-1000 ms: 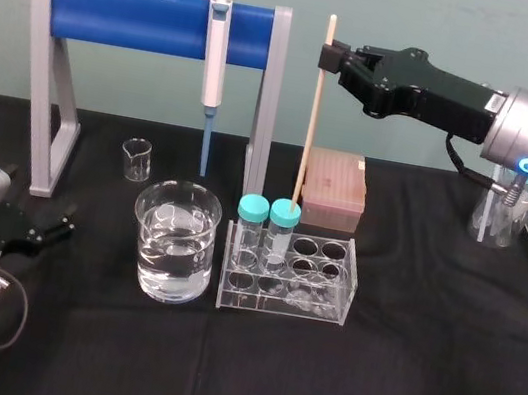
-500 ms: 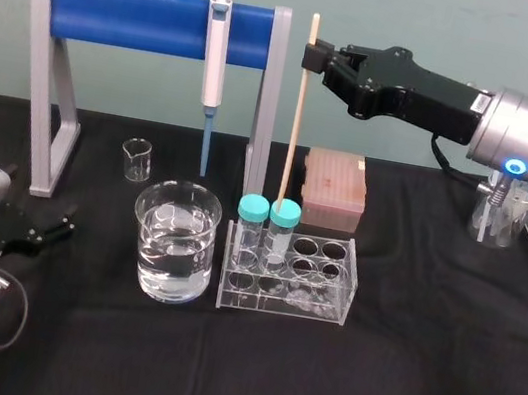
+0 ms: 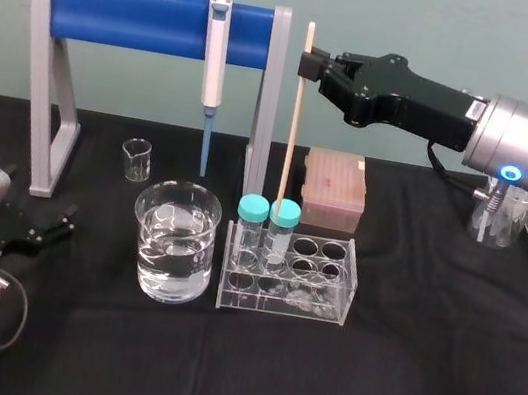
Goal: Hold the thermometer with one hand and immerse one end into the beaker, then reinsert it into the test tube rack.
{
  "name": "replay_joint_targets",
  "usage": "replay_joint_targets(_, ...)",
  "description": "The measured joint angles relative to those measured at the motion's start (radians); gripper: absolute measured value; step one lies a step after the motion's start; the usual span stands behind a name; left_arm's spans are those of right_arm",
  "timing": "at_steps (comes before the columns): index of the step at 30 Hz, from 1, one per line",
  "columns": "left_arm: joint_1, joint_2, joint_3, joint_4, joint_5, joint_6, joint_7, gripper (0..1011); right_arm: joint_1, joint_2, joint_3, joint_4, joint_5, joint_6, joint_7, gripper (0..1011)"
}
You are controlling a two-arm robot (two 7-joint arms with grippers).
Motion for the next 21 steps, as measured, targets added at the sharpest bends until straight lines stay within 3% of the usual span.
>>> replay_joint_targets(21,0.000,0.000,0.000,0.000,0.000,0.000,0.000,1004,-0.006,0.046,-0.024,-0.009,0.047,-0.023,-0.026,55)
